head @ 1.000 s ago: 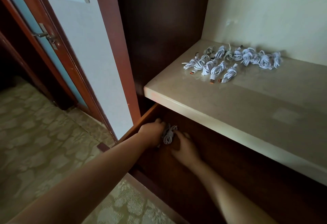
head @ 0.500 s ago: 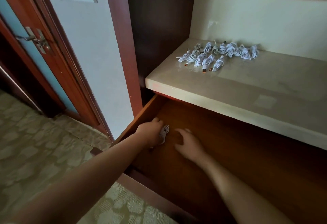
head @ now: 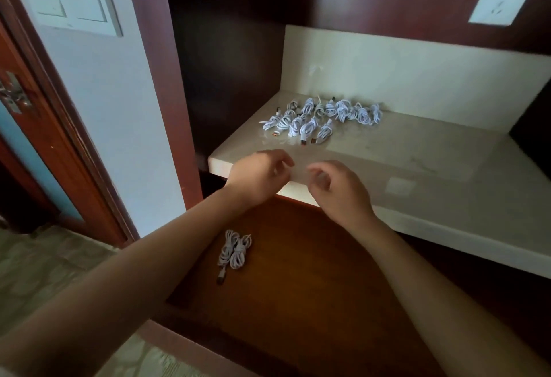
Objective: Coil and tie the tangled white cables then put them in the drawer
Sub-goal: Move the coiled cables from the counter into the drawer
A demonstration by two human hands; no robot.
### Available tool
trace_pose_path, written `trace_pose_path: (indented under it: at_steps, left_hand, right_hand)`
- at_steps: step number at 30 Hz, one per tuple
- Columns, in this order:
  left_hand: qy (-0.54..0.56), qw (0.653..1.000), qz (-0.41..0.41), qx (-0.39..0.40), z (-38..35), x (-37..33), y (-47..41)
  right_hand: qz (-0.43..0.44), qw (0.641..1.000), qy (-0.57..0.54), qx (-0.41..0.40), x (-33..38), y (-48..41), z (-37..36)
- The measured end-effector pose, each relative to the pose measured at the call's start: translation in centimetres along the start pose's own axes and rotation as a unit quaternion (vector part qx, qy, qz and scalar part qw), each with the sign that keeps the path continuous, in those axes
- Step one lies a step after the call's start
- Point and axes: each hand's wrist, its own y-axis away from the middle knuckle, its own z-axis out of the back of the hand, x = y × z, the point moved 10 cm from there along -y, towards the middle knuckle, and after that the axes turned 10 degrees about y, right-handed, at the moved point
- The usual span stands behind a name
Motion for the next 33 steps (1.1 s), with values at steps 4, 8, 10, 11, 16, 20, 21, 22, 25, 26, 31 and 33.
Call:
trace_pose_path:
  at_steps: [4, 8, 10, 11, 16, 20, 21, 22, 25, 26, 31, 33]
  left_hand:
    - [-0.003, 1.000, -0.009, 0.004, -0.9, -1.0, -3.5]
    - [-0.016, 1.000, -0.025, 0.002, -2.5, -1.2, -6.7]
    - [-0.019, 1.000, -0.023, -0.004, -3.3, -0.9, -8.3]
    - [-0.024, 0.999, -0.025, -0.010, -3.6, -0.9, -9.0]
    - [-0.095, 0.993, -0.041, -0.064, -4.4, -0.9, -12.3]
    - [-0.113, 0.989, -0.035, -0.086, -5.5, -0.2, -14.3]
    - [-0.119, 0.988, -0.037, -0.090, -5.8, -0.1, -14.6]
    - [-0.125, 0.987, -0.040, -0.094, -6.1, -0.1, -14.7]
    - [-0.147, 0.980, -0.047, -0.127, -6.4, 0.1, -14.7]
    - [-0.148, 0.979, -0.044, -0.131, -6.4, 0.2, -14.7]
    - [-0.126, 0.975, -0.089, -0.160, -5.6, -0.5, -14.4]
    - [-0.108, 0.977, -0.092, -0.159, -5.3, -0.6, -14.3]
  right_hand:
    - [-0.015, 1.000, 0.018, -0.005, -2.3, -3.1, 1.3]
    - [-0.034, 0.999, 0.037, 0.001, -4.9, -6.2, 1.4]
    - [-0.041, 0.998, 0.040, 0.014, -6.0, -7.7, 0.8]
    - [-0.044, 0.998, 0.038, 0.022, -6.5, -8.4, 0.4]
    - [-0.056, 0.997, 0.037, 0.050, -8.5, -11.7, -1.7]
    - [-0.051, 0.995, 0.062, 0.051, -9.3, -14.0, -2.5]
    - [-0.049, 0.995, 0.065, 0.054, -9.4, -14.4, -2.8]
    - [-0.043, 0.995, 0.073, 0.059, -9.5, -14.9, -3.0]
    - [-0.016, 0.990, 0.116, 0.084, -9.4, -15.7, -3.9]
    - [-0.014, 0.989, 0.123, 0.083, -9.3, -15.8, -4.0]
    - [-0.035, 0.997, 0.068, -0.001, -9.8, -15.6, -2.8]
    - [-0.046, 0.998, 0.029, -0.022, -10.1, -15.3, -2.3]
